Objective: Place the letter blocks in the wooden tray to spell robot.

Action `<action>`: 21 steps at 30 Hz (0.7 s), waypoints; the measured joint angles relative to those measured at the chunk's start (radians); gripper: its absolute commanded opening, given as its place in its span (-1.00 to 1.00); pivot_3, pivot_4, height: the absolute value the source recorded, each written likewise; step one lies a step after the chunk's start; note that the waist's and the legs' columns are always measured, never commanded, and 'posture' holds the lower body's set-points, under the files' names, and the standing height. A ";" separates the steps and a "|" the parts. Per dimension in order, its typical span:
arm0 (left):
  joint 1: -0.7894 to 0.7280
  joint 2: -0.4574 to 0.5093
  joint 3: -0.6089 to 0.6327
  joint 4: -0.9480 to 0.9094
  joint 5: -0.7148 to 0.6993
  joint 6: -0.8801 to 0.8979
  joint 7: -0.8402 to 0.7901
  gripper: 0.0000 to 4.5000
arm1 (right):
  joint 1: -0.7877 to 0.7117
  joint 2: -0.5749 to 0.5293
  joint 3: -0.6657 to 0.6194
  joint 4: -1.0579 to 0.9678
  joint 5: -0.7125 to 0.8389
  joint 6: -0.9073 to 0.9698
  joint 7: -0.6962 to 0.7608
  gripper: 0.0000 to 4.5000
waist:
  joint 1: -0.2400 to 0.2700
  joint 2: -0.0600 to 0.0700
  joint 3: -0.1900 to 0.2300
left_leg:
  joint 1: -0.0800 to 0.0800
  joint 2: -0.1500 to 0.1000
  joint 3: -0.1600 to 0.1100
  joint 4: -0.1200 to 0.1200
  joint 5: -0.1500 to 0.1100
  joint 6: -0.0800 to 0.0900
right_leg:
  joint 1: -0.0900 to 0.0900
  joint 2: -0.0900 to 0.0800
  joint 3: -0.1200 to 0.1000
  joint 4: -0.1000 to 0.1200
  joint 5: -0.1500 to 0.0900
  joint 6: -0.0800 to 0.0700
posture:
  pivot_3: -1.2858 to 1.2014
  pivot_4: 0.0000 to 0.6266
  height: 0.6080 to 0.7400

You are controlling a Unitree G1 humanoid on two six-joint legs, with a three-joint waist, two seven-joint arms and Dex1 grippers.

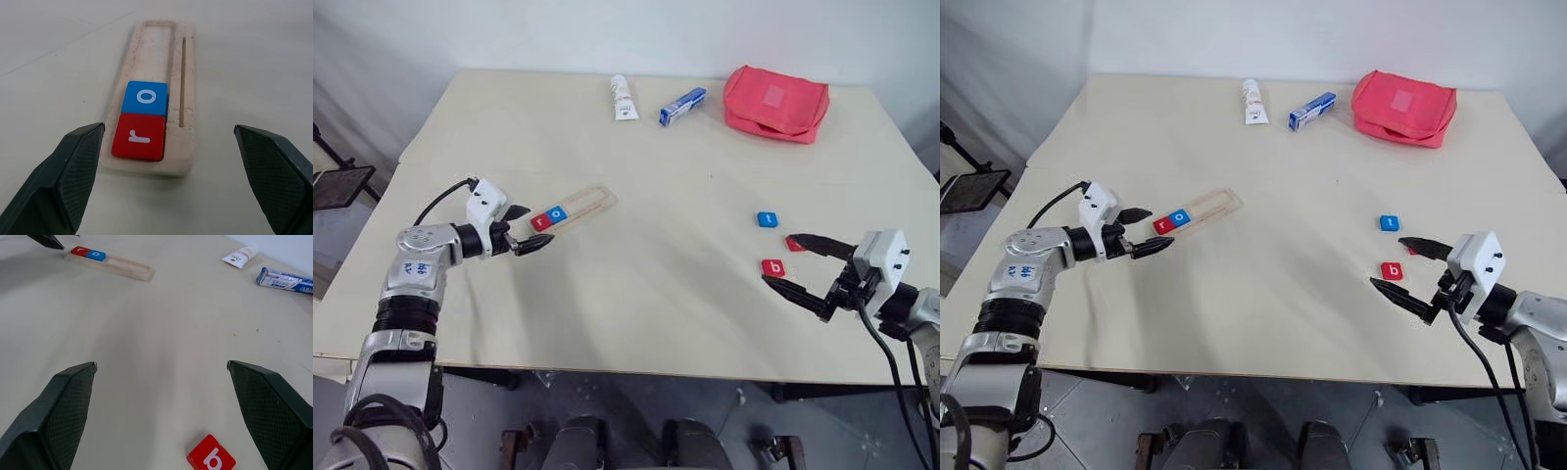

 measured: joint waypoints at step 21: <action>-0.177 -0.046 -0.044 0.349 0.134 -0.152 -0.045 1.00 | 0.100 0.016 -0.017 -0.065 0.009 0.006 -0.058 0.99 | -0.001 -0.005 0.003 | 0.000 0.000 0.000 0.001 0.000 0.000 | 0.000 -0.001 -0.003 0.001 0.000 0.000 | 0.03 -0.52 1.00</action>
